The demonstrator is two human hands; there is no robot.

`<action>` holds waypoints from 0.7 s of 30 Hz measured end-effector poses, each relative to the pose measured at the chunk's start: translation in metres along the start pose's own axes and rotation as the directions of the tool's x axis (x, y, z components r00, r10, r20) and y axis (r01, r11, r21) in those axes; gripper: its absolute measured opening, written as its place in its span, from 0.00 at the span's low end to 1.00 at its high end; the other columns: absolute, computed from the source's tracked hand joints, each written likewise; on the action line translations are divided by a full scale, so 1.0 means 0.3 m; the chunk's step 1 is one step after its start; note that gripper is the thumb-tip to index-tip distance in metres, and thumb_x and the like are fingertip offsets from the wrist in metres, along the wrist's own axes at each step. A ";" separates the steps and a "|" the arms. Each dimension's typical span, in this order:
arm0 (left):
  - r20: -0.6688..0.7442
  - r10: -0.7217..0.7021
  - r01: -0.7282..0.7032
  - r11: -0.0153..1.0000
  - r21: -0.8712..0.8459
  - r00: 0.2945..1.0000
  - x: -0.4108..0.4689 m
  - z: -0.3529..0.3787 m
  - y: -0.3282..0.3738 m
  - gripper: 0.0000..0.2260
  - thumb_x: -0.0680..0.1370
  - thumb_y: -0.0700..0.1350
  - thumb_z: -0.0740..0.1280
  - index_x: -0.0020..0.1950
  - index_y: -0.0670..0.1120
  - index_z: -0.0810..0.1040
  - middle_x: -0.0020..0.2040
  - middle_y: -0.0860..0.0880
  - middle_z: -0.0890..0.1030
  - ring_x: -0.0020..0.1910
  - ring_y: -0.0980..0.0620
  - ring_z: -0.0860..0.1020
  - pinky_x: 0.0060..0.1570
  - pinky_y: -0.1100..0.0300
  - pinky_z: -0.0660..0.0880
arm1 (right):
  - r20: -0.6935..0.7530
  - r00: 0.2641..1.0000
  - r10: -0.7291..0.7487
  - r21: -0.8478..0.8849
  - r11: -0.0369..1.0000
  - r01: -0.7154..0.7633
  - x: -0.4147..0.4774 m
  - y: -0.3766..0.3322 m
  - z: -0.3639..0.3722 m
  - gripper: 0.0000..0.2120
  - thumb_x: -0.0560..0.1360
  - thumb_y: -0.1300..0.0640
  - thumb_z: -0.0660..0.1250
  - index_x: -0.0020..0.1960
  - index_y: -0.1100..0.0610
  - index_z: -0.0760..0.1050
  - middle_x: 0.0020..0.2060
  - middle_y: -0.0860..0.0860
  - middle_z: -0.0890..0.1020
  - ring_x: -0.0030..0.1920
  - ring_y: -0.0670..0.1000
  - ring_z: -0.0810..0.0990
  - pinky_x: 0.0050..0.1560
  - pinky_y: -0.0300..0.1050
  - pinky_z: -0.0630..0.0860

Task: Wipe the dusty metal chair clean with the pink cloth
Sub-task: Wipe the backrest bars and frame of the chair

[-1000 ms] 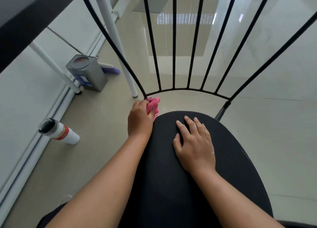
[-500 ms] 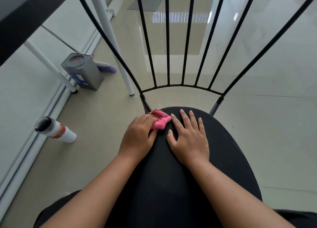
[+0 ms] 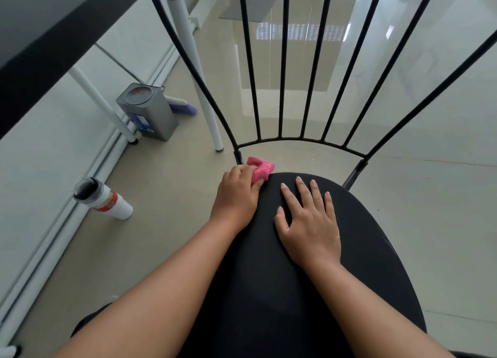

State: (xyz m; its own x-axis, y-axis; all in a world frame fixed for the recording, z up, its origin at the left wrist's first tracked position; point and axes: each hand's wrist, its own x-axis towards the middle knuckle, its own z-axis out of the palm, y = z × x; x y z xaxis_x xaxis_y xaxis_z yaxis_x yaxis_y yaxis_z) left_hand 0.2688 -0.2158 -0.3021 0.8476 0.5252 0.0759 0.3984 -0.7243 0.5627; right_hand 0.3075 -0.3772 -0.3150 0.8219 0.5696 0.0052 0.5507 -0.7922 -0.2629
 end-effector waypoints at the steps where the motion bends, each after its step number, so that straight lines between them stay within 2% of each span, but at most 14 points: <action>1: -0.032 -0.004 0.003 0.999 -0.055 0.999 0.011 -0.008 -0.009 0.11 0.80 0.49 0.64 0.60 0.46 0.76 0.57 0.46 0.76 0.56 0.45 0.73 0.58 0.52 0.70 | -0.007 1.000 0.004 0.000 1.000 -0.004 0.000 -0.002 0.001 0.29 0.78 0.41 0.46 0.78 0.43 0.57 0.79 0.49 0.57 0.79 0.52 0.48 0.78 0.55 0.43; 4: -0.114 -0.053 0.043 0.995 -0.092 0.992 0.070 -0.034 -0.037 0.06 0.78 0.45 0.67 0.54 0.46 0.77 0.53 0.48 0.77 0.51 0.47 0.76 0.50 0.56 0.71 | -0.024 1.000 0.012 0.004 1.000 -0.012 -0.002 -0.005 0.005 0.29 0.78 0.41 0.46 0.77 0.43 0.59 0.78 0.49 0.59 0.79 0.52 0.50 0.78 0.55 0.44; 7: -0.102 -0.065 0.058 0.996 -0.065 0.993 0.113 -0.037 -0.029 0.06 0.78 0.45 0.68 0.54 0.48 0.79 0.51 0.51 0.76 0.50 0.49 0.77 0.47 0.60 0.70 | -0.037 0.999 0.010 0.008 1.000 -0.010 -0.003 -0.004 0.007 0.28 0.78 0.41 0.47 0.77 0.44 0.60 0.78 0.50 0.60 0.79 0.53 0.52 0.78 0.55 0.45; 10: -0.078 -0.013 0.005 0.995 -0.100 0.997 0.124 -0.032 0.014 0.06 0.77 0.47 0.70 0.52 0.48 0.81 0.51 0.50 0.77 0.49 0.49 0.78 0.49 0.53 0.77 | -0.032 0.999 0.014 0.002 1.000 -0.014 -0.001 -0.003 0.008 0.28 0.78 0.41 0.47 0.77 0.44 0.60 0.78 0.50 0.60 0.79 0.53 0.52 0.78 0.55 0.46; 13: -0.304 0.078 -0.093 0.995 -0.036 0.949 0.126 -0.046 0.066 0.07 0.77 0.45 0.69 0.52 0.44 0.78 0.49 0.47 0.77 0.46 0.49 0.77 0.47 0.55 0.75 | -0.038 0.999 0.013 -0.001 1.000 -0.013 -0.002 -0.002 0.009 0.28 0.77 0.42 0.48 0.76 0.44 0.62 0.77 0.50 0.61 0.79 0.53 0.53 0.77 0.55 0.46; 15: -0.425 0.034 -0.063 0.997 -0.054 0.905 0.137 -0.052 0.083 0.08 0.77 0.46 0.69 0.52 0.42 0.78 0.49 0.45 0.77 0.45 0.48 0.76 0.46 0.56 0.74 | -0.043 0.999 0.010 -0.005 1.000 -0.010 -0.002 -0.002 0.011 0.28 0.78 0.42 0.49 0.76 0.44 0.62 0.77 0.50 0.62 0.79 0.53 0.54 0.77 0.55 0.46; 18: -0.414 -0.027 0.014 0.999 -0.035 0.910 0.153 -0.028 0.081 0.11 0.78 0.49 0.69 0.46 0.40 0.78 0.45 0.44 0.77 0.42 0.44 0.77 0.43 0.50 0.75 | -0.042 0.999 0.007 -0.006 1.000 -0.007 -0.001 -0.001 0.014 0.27 0.78 0.42 0.49 0.76 0.44 0.63 0.77 0.50 0.63 0.78 0.53 0.54 0.77 0.56 0.47; 21: -0.339 0.143 -0.145 0.989 0.020 0.930 0.129 0.017 0.114 0.07 0.76 0.45 0.71 0.48 0.42 0.80 0.45 0.45 0.78 0.44 0.45 0.78 0.43 0.50 0.77 | -0.049 0.999 0.007 -0.012 1.000 -0.008 -0.001 0.000 0.012 0.27 0.77 0.43 0.50 0.75 0.45 0.65 0.76 0.51 0.65 0.78 0.54 0.57 0.76 0.56 0.48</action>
State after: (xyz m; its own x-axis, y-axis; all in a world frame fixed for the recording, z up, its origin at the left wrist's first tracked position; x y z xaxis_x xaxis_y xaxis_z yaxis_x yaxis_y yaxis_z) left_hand 0.3172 -0.2225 -0.2840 0.7266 0.5360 0.4298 0.2781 -0.8016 0.5293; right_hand 0.3066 -0.3765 -0.3185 0.8319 0.5527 0.0503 0.5461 -0.7991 -0.2514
